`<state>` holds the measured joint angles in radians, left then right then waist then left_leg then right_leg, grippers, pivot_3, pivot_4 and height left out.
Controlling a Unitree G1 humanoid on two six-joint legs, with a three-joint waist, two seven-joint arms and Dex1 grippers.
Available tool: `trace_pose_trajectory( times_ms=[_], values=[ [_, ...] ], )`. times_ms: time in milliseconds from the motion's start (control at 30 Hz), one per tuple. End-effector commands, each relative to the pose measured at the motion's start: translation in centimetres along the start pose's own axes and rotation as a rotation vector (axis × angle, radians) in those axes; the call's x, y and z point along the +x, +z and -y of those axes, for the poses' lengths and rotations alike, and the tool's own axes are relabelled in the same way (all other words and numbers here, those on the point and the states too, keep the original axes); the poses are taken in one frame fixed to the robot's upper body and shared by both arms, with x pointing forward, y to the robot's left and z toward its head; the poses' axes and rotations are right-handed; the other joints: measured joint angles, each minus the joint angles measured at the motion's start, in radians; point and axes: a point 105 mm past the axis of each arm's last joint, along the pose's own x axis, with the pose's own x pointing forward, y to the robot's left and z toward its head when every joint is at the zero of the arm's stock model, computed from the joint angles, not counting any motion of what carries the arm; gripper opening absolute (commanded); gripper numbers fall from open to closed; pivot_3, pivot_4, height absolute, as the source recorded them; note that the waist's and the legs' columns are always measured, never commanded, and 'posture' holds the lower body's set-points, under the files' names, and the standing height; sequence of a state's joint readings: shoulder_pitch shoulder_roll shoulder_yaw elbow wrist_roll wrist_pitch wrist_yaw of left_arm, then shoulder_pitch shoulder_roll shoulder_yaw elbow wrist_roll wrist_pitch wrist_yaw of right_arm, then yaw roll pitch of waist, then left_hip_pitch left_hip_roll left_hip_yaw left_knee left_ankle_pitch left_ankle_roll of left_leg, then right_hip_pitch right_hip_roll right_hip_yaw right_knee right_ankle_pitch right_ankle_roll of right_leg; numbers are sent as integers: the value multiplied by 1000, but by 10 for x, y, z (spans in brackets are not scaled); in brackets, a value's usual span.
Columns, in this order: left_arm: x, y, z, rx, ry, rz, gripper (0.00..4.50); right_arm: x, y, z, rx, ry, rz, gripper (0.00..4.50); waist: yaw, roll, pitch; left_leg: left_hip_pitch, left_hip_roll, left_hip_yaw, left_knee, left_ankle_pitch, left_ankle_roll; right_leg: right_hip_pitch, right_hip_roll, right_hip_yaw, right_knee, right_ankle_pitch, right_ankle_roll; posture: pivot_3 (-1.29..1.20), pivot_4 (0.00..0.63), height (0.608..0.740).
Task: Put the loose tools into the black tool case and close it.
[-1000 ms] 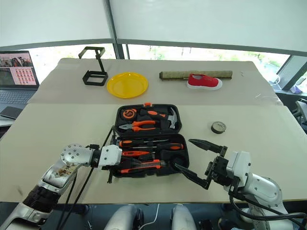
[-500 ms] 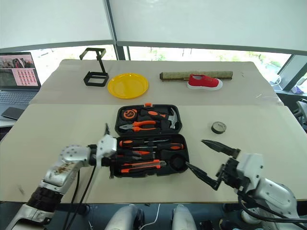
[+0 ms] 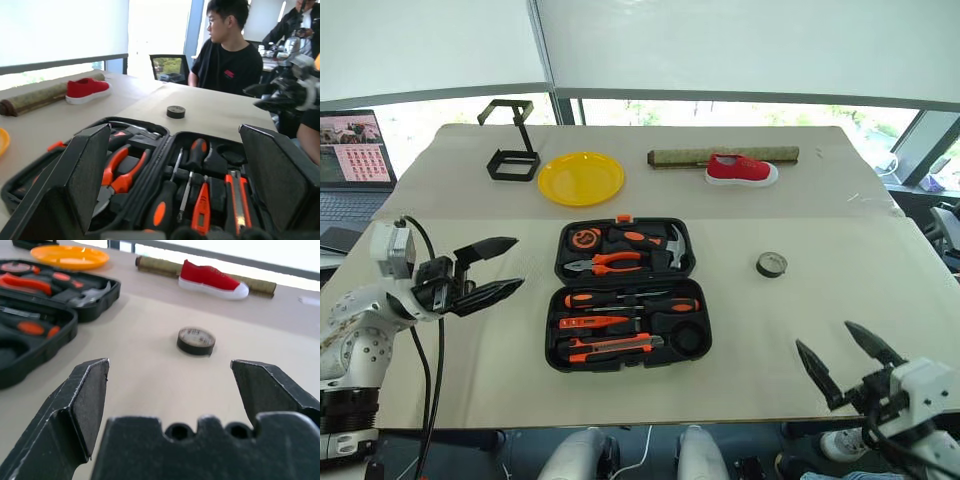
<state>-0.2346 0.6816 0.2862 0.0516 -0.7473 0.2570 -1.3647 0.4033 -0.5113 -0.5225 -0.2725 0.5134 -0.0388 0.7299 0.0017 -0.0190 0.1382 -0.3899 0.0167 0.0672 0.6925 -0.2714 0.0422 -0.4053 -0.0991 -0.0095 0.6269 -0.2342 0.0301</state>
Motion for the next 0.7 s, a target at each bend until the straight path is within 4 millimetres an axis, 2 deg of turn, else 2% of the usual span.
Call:
trace_pose_trajectory(
  times_ms=[33,133,267,400,500,600,700],
  values=[
    [0,3,6,119,-79,-84,4440,37,9,18,-81,57,-140,4500,-2,0,0,0,0,0,0,0,0,0,0,0,0,0,-1,0,150,740],
    [3,-5,10,125,-116,-127,4440,66,13,27,-168,145,-246,4500,-2,0,1,0,0,1,0,0,0,-1,0,0,0,-3,-6,0,150,740],
    [11,-14,17,86,-156,-140,4440,100,8,32,-235,276,-403,4500,0,0,2,-2,0,1,-1,0,0,-2,1,0,-1,-1,-4,0,150,740],
    [16,-17,19,76,-169,-135,4440,116,-2,30,-290,366,-503,4500,8,-1,2,-6,0,0,-1,-1,1,-5,1,-2,-1,1,0,0,150,740],
    [19,-21,22,74,-178,-139,4440,130,-12,28,-285,395,-586,4500,7,0,2,-18,-1,0,2,0,1,-17,1,-1,1,2,2,0,150,740],
    [20,-23,24,72,-182,-140,4500,139,-16,32,-294,383,-613,3819,5,-1,2,-19,-2,1,2,0,2,-17,1,-1,0,3,3,0,150,740],
    [19,-25,26,71,-185,-145,4500,143,-21,34,-306,390,-641,2791,7,-1,2,-19,-2,1,2,0,2,-17,1,-1,0,3,3,0,150,740]
  ],
)
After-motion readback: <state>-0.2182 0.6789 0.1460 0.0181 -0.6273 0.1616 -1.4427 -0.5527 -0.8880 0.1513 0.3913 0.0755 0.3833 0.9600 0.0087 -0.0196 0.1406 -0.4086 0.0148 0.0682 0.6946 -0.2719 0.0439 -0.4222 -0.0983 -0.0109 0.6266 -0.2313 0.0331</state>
